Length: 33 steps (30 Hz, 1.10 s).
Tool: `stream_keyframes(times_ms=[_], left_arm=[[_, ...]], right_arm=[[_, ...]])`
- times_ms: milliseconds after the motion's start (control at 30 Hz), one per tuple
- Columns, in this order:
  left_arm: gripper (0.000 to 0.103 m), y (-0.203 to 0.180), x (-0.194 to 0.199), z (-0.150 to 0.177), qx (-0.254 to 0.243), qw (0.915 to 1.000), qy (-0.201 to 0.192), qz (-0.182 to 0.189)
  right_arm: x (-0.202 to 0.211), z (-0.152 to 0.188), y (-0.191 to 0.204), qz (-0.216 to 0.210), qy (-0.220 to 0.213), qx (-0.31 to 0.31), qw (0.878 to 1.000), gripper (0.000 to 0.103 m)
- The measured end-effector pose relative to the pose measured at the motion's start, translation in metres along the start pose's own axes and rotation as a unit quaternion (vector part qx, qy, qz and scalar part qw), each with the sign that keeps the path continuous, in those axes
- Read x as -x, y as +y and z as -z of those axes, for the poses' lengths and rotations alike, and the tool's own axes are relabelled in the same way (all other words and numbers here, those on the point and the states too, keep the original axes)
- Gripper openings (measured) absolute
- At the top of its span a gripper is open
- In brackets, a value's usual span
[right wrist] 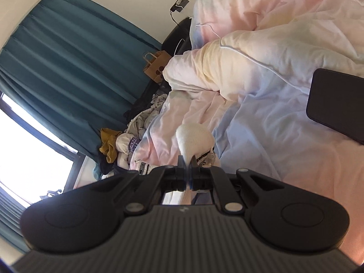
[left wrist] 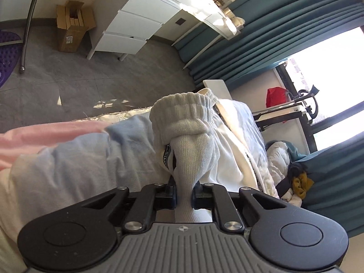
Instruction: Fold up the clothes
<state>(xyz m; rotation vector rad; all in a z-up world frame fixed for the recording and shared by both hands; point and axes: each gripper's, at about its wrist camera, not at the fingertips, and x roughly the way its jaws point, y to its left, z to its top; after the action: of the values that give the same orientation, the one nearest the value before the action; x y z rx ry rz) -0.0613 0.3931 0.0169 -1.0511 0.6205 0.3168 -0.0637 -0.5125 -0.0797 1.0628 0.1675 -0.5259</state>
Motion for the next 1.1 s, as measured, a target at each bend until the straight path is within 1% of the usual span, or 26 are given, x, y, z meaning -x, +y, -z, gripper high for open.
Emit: stream_keyframes(times_ms=[67,200,267,333,400,467,567,633,733,800,867,967,1033,1100], left_arm=[[0.012,-0.004,0.003,-0.01,0.002,0.9999,0.007,0.01],[0.012,-0.033,-0.014,-0.04,0.009,0.9995,0.022,0.021],[0.012,-0.058,-0.031,-0.055,-0.008,0.9996,0.018,0.019],[0.012,-0.088,-0.056,-0.068,-0.039,0.9992,0.009,0.009],[0.012,-0.113,-0.09,-0.079,-0.051,0.9986,0.009,-0.008],[0.012,-0.135,-0.128,-0.09,-0.059,0.9978,0.01,-0.027],[0.012,-0.161,-0.197,-0.102,-0.073,0.996,0.015,-0.05],[0.012,-0.175,-0.243,-0.106,-0.092,0.993,0.016,-0.072],[0.012,-0.188,-0.312,-0.104,-0.114,0.9874,0.026,-0.107],[0.013,-0.192,-0.345,-0.105,-0.119,0.9855,0.03,-0.117],[0.013,-0.195,-0.369,-0.104,-0.128,0.9833,0.036,-0.125],[0.015,-0.201,-0.384,-0.101,-0.141,0.9802,0.041,-0.133],[0.016,-0.203,-0.383,-0.101,-0.147,0.9792,0.046,-0.131],[0.018,-0.2,-0.377,-0.104,-0.157,0.9789,0.054,-0.119]], right_arm=[[-0.003,-0.004,0.007,0.003,0.001,0.021,1.0,0.005],[-0.02,-0.017,0.047,-0.009,-0.005,0.064,0.998,0.005],[-0.036,-0.021,0.076,-0.015,-0.011,0.093,0.995,0.005],[-0.061,-0.022,0.111,-0.02,-0.013,0.122,0.992,0.005],[-0.093,-0.016,0.148,-0.013,-0.019,0.17,0.985,0.005],[-0.131,-0.007,0.176,-0.006,-0.02,0.197,0.98,0.005],[-0.194,0.008,0.201,0.01,-0.012,0.215,0.976,0.005],[-0.242,0.025,0.214,0.023,-0.007,0.238,0.971,0.006],[-0.306,0.051,0.221,0.043,0.0,0.271,0.962,0.006],[-0.342,0.067,0.217,0.052,0.004,0.28,0.959,0.006],[-0.367,0.083,0.209,0.06,0.004,0.296,0.953,0.006],[-0.387,0.102,0.197,0.063,0.005,0.314,0.947,0.006],[-0.391,0.103,0.194,0.057,0.007,0.312,0.948,0.006],[-0.388,0.098,0.195,0.047,0.013,0.3,0.953,0.01]])
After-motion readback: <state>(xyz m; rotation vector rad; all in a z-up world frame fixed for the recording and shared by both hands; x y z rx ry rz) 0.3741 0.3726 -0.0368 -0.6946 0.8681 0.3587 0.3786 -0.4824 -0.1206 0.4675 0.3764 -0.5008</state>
